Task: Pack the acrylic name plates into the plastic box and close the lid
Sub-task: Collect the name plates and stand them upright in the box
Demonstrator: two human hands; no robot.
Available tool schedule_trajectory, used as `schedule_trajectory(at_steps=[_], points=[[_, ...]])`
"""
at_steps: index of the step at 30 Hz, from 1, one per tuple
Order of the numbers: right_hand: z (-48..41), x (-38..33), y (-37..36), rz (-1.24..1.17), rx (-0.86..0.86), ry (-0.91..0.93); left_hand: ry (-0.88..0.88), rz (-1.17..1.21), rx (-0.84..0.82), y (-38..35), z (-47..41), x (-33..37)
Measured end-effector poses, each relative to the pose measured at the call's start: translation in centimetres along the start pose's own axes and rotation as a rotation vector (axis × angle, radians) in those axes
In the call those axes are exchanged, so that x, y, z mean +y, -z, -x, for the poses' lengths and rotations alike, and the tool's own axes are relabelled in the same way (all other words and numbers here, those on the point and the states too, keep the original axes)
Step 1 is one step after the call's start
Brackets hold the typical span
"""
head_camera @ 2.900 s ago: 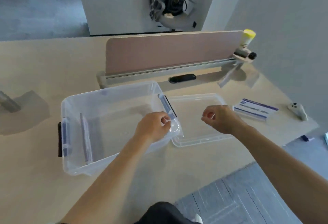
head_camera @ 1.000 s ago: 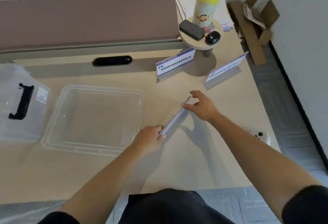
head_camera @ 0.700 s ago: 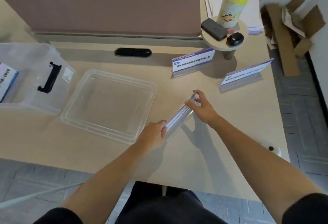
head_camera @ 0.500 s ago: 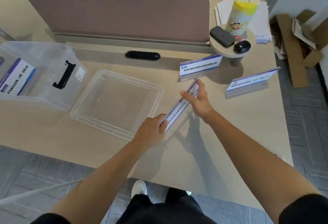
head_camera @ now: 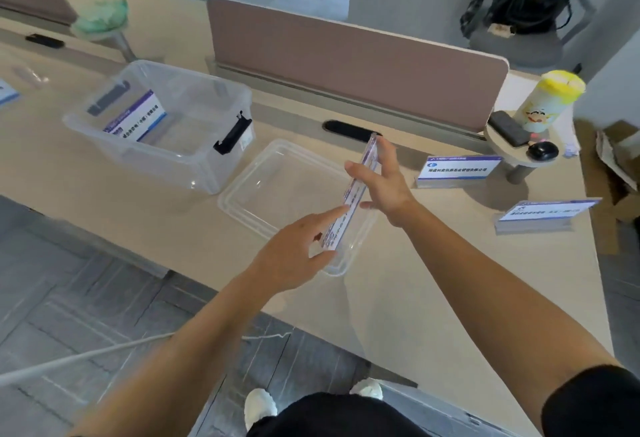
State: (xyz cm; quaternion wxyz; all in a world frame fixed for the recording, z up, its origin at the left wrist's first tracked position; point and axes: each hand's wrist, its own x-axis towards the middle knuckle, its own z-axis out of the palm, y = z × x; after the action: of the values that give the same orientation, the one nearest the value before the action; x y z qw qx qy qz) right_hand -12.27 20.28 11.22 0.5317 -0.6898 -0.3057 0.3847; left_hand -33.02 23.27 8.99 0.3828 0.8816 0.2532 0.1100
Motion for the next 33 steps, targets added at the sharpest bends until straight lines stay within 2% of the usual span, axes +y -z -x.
schedule_trajectory(at_steps=[7, 16, 21, 24, 33], points=[[2.2, -5.8, -10.5, 0.05, -0.096, 0.016, -0.122, 0.122, 0.087, 8.2, 6.3, -5.2], [0.2, -9.7, -19.7, -0.01, -0.147, -0.022, -0.12, 0.091, 0.325, 15.9, 9.1, -10.7], [-4.7, -10.5, -24.4, 0.039, -0.191, 0.014, -0.168, -0.003, 0.328, 18.7, 7.4, -14.8], [-8.9, -10.9, -26.9, 0.035, -0.205, 0.047, -0.114, -0.071, 0.293, 21.1, 5.1, -17.6], [-20.0, -12.5, -32.4, -0.137, -0.202, -0.006, -0.05, -0.12, 0.247, 29.6, -2.2, -24.3]])
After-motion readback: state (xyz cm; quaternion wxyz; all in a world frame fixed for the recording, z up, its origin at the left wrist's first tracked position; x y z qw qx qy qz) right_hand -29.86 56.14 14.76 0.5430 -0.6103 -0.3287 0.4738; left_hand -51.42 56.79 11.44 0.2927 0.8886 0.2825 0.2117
